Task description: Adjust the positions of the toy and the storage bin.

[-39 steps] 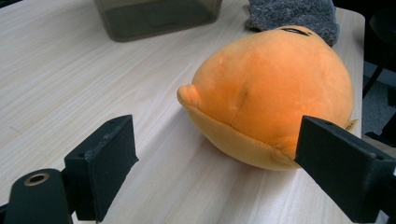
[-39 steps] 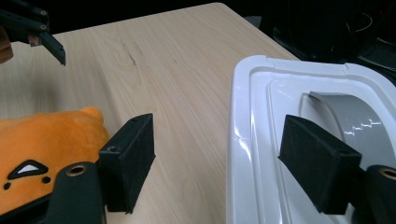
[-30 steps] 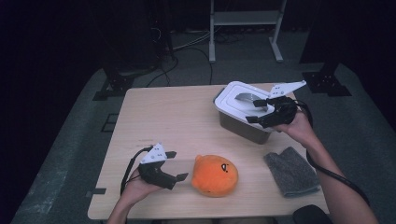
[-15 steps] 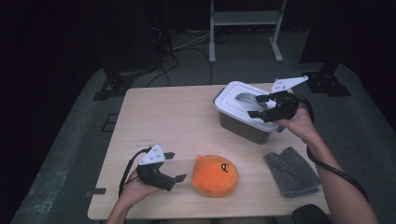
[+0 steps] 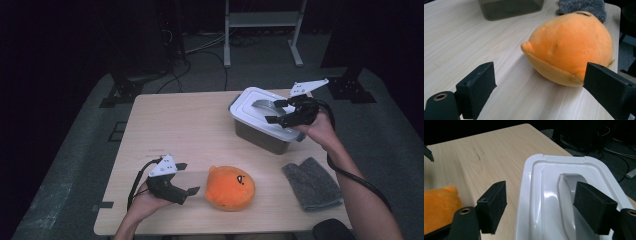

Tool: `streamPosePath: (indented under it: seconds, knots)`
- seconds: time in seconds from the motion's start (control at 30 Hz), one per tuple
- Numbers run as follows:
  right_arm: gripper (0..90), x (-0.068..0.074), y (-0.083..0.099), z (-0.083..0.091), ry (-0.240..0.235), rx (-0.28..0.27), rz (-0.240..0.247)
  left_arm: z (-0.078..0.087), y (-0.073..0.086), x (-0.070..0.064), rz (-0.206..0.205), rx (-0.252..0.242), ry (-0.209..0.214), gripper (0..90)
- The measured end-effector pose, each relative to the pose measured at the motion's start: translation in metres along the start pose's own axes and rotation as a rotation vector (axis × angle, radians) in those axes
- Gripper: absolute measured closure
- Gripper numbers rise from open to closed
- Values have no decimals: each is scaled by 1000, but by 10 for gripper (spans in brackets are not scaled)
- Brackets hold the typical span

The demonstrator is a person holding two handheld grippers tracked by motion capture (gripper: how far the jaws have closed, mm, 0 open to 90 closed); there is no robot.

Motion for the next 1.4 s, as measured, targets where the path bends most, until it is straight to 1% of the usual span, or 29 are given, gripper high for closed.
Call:
streamPosePath:
  seconds: [0.1,0.23,0.37,0.47,0.67,0.8,0.93,1.0,1.07,1.2,1.4]
  knots:
    - [251,-5,-3,-1,13,4,2,0,0,1,6,-3,4,95]
    - [251,-12,-8,-5,24,15,4,-2,-1,0,-5,5,7,95]
    - [252,-21,-9,-11,34,21,-3,-2,-1,-1,-3,-1,10,94]
    - [253,-27,-9,-15,43,21,-7,-1,0,0,0,3,9,94]
    - [259,-40,-4,-18,62,31,-28,-1,-1,2,4,-7,10,94]
    - [291,-46,0,-21,71,42,-43,-2,-1,1,-1,-5,14,94]
    - [331,-50,2,-25,80,56,-42,-1,-2,2,-2,-9,13,93]
    - [379,-51,3,-27,83,56,-33,-1,-1,2,1,-10,15,93]
    - [397,-51,4,-28,84,62,-30,-1,-1,2,1,-8,16,93]
    - [440,-52,4,-30,78,68,-22,0,-1,2,0,-8,17,92]
    - [549,-51,4,-33,62,74,-6,0,-1,2,-1,-10,16,92]
Point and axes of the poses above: each handheld gripper's, and its own axes: z roughly backward along the jaws, y roughly out of its underside, x roughly to its left, the point moved 4 cm from there along -z, roughly forward along the jaws, and after that the axes turned 8 degrees about -y, right-handed, at the moved point
